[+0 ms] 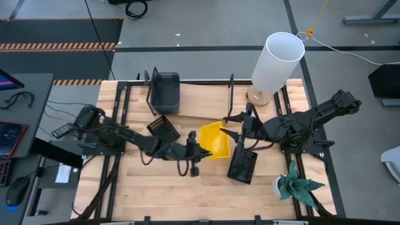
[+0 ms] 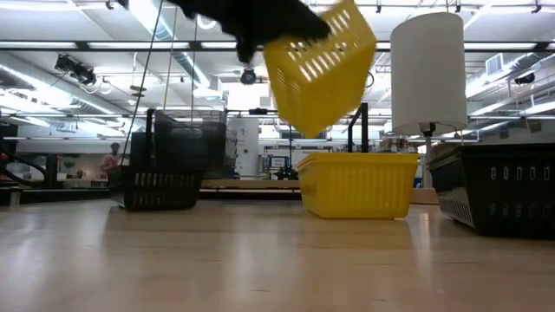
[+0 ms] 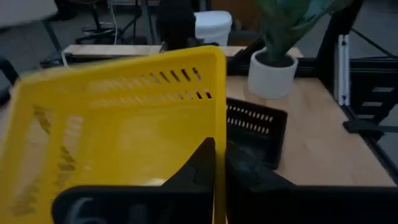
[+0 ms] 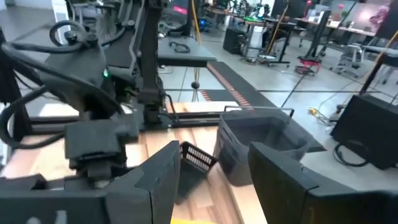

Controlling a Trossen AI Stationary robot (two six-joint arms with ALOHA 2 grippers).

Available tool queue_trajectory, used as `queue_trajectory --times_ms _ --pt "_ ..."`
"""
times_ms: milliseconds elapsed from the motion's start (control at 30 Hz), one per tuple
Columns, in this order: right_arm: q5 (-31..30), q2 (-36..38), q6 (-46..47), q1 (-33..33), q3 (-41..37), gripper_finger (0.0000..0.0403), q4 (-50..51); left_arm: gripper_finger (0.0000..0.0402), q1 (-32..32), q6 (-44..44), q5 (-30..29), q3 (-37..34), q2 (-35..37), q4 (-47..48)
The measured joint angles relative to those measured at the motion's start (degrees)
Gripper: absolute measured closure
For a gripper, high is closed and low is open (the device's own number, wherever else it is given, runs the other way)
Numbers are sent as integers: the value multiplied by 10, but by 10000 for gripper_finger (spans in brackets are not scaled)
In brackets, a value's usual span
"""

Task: Stack baskets on shelf by color
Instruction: Stack the bottom yellow bin on top of the top yellow bin

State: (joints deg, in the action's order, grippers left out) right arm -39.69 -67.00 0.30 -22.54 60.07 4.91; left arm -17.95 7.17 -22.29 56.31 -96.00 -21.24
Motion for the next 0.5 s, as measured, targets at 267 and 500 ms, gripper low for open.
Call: queue_trajectory --times_ms 267,500 --pt "-18 -3 -13 0 -23 208 -35 388 24 42 -1 0 -54 -49" --pt "-12 -4 -14 0 -23 208 -40 388 24 18 -25 0 -73 -49"
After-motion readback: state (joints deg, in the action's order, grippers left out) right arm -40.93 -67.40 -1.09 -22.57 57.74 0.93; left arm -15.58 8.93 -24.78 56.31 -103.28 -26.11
